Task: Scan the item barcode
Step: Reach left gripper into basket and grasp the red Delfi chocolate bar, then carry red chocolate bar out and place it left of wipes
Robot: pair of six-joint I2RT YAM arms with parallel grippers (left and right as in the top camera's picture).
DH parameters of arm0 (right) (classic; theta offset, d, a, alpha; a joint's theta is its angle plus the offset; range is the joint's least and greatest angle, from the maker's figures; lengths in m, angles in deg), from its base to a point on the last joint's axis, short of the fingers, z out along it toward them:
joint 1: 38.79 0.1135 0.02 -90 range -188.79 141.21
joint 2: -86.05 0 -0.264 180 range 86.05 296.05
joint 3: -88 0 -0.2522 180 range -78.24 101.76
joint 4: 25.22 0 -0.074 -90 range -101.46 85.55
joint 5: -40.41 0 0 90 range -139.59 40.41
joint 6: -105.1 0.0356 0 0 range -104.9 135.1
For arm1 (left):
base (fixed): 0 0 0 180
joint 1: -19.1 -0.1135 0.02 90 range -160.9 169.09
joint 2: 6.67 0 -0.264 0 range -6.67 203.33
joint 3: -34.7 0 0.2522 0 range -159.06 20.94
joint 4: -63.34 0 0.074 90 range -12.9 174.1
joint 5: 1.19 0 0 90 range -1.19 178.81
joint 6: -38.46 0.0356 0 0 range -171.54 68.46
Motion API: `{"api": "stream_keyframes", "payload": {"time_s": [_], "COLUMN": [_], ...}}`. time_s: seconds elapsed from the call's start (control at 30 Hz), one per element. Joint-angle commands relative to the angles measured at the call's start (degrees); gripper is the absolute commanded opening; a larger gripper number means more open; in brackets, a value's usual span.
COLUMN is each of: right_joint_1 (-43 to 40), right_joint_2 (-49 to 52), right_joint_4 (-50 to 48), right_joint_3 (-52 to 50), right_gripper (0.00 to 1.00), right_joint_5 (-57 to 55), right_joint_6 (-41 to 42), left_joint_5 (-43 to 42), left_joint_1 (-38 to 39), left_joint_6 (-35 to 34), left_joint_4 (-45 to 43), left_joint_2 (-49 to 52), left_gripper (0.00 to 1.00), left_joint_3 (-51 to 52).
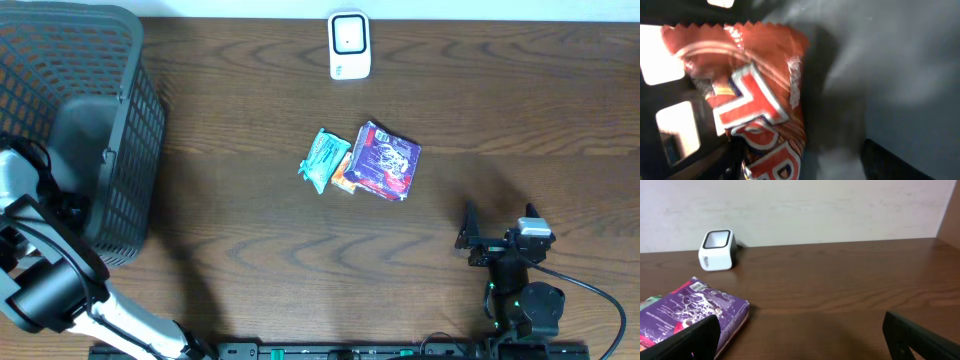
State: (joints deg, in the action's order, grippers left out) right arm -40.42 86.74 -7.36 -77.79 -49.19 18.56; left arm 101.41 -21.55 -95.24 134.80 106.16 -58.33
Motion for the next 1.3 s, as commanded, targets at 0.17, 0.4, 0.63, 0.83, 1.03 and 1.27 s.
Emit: {"api": "stream_keyframes", "payload": {"time_s": [0.17,0.4,0.63,0.83,1.03,1.27], "right_joint_1": [0.5,0.5,0.5,0.5,0.5,0.5], "right_joint_2": [-0.3,-0.3,-0.3,-0.3,-0.3,-0.3], "right_joint_4": [0.2,0.2,0.2,0.2,0.2,0.2], "right_joint_3": [-0.1,-0.1,-0.1,-0.1,-0.1,-0.1], "right_gripper": [0.99,0.99,0.99,0.99,0.99,0.99], "right_joint_5": [-0.1,-0.1,-0.1,-0.1,-0.1,-0.1], "right_joint_6": [0.6,0.6,0.6,0.6,0.6,0.6], "left_joint_5": [-0.7,-5.1,-12.0,-13.7,-27.1,-44.9], "left_joint_1": [-0.7,-0.7,-0.7,-0.7,-0.4,8.2], "left_joint_6": [0.6,4.5,9.2,11.1,10.7,10.5], "left_joint_4": [-3.1,-5.4,-4.3,-4.8,-11.5,-22.0], "left_joint_2": [0.3,0.3,-2.3,-12.9,-27.9,-41.3], "left_gripper": [0.49,0.12,0.07,0.07,0.07,0.07], "left_joint_3": [2.5,2.4,-0.3,-1.7,-1.7,-1.7]}}
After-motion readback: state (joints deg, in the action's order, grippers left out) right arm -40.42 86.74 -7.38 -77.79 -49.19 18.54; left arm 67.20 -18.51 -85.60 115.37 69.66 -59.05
